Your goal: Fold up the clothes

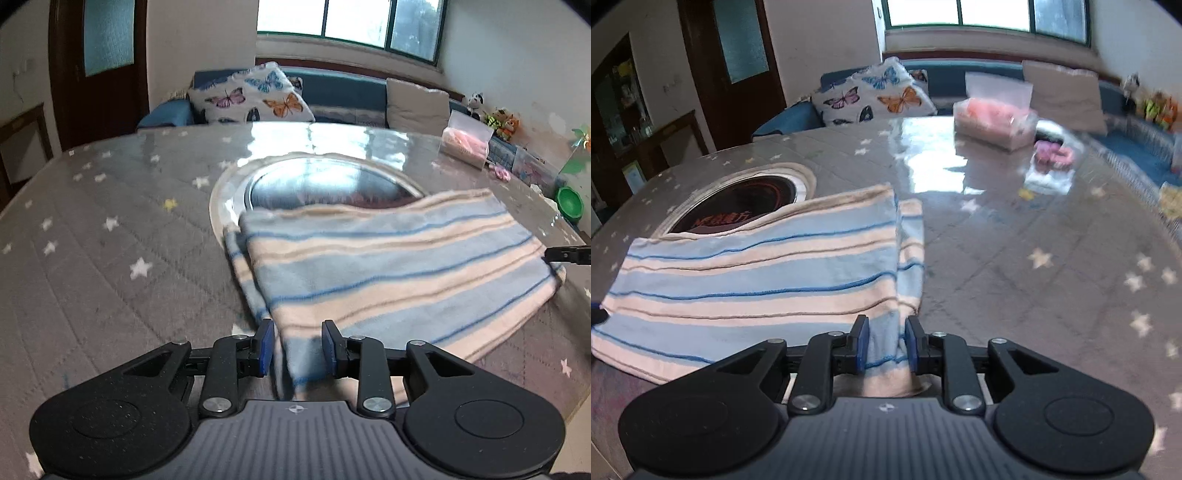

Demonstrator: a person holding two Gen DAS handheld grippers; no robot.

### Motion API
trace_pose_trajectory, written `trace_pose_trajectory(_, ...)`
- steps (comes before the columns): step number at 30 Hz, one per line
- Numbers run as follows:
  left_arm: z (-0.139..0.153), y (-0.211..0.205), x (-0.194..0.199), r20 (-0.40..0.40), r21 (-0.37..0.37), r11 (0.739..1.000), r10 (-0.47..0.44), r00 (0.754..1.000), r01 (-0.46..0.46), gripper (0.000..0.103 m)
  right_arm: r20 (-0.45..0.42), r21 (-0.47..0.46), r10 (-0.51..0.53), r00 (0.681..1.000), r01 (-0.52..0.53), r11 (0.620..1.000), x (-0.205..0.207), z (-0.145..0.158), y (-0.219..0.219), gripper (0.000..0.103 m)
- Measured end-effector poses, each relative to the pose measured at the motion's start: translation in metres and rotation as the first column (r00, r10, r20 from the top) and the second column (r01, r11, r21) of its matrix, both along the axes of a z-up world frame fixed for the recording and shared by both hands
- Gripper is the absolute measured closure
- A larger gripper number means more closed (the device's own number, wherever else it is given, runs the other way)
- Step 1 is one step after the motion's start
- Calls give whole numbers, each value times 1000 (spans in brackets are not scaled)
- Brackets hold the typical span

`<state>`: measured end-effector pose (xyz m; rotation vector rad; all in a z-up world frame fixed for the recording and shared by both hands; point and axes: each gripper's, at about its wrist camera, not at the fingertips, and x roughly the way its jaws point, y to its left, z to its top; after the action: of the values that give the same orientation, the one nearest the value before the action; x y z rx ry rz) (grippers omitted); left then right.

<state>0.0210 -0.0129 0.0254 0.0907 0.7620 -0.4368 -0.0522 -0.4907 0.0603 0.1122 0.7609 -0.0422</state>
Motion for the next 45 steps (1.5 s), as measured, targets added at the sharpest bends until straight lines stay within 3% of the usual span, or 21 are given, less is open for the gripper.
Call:
trace_pose_trajectory(6,12,-19,19,50,-32,999,-5,999,6,72,80,22,71,994,-73,997,21,19,11,81)
trace_pose_trajectory(11,4,-36,44,49,-34,999,-11,999,13,74,74,52,125,989,-129,990,55,9,22,81)
trace_pose_trajectory(16,-14,-31,69,16,11,999,30,999,-30,78,37,73,111,993,-113,991,74,-10,18,81)
trace_pose_trajectory(19,-15,-18,75,0,-23,999,44,999,-44,82,18,86,92,996,-94,992,75,-19,9,81)
trace_pose_trajectory(33,-12,-25,106,10,-20,998,56,998,-56,84,41,75,87,995,-90,993,122,-11,-1,80)
trace_pose_trajectory(40,-12,-21,111,11,-19,997,70,998,-69,84,40,52,48,998,-50,997,133,-15,-9,86)
trace_pose_trajectory(45,-19,-26,113,29,22,997,73,997,-74,82,21,31,52,998,-53,998,139,-20,-5,85)
